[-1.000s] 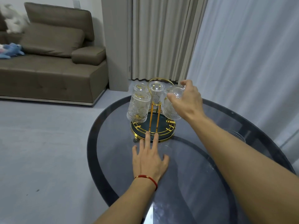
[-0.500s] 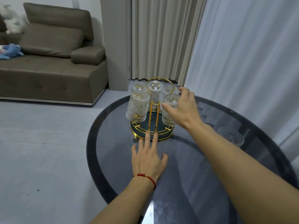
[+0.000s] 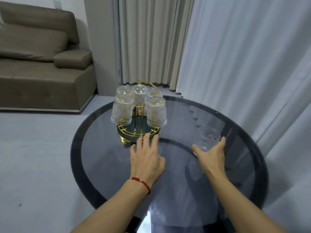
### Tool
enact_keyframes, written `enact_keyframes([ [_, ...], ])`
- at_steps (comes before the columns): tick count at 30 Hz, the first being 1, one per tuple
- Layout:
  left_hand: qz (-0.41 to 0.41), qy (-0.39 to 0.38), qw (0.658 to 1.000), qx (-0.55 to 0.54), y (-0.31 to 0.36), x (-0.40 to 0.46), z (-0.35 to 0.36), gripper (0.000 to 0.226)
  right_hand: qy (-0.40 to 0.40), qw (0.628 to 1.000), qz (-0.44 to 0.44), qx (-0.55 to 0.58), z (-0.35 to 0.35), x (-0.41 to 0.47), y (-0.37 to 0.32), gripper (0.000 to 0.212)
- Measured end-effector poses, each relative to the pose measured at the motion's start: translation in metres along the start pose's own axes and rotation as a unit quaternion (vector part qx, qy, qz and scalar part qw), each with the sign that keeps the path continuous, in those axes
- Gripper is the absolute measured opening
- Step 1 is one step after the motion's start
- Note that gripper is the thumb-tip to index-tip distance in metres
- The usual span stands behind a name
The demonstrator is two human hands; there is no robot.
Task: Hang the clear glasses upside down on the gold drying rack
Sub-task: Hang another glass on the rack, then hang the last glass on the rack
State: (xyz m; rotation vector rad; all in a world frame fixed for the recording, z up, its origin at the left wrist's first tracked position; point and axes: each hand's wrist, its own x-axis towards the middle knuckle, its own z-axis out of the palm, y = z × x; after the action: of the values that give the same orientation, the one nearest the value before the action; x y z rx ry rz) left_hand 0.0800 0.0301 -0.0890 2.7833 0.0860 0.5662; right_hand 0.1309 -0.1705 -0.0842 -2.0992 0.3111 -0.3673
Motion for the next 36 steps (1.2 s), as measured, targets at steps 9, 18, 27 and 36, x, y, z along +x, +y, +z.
enact_keyframes([
  [9, 0.043, 0.011, 0.988, -0.148, 0.025, -0.009, 0.001, 0.059, -0.02, 1.0, 0.015, -0.002, -0.004, 0.008, 0.02, 0.082],
  [18, -0.205, -0.141, 0.747, -0.616, 0.054, -0.012, -0.017, 0.085, -0.151, 0.952, -0.254, -0.076, -0.022, -0.027, 0.005, 0.08],
  [27, -0.281, -0.103, 0.586, -0.753, 0.025, 0.0, -0.03, 0.036, -0.268, 0.944, -0.095, 0.167, -0.015, -0.048, -0.027, 0.062],
  [36, -0.24, 0.106, 0.865, -0.429, -0.009, 0.006, -0.018, 0.02, -0.123, 0.964, -0.227, 0.067, -0.007, -0.055, -0.069, 0.061],
])
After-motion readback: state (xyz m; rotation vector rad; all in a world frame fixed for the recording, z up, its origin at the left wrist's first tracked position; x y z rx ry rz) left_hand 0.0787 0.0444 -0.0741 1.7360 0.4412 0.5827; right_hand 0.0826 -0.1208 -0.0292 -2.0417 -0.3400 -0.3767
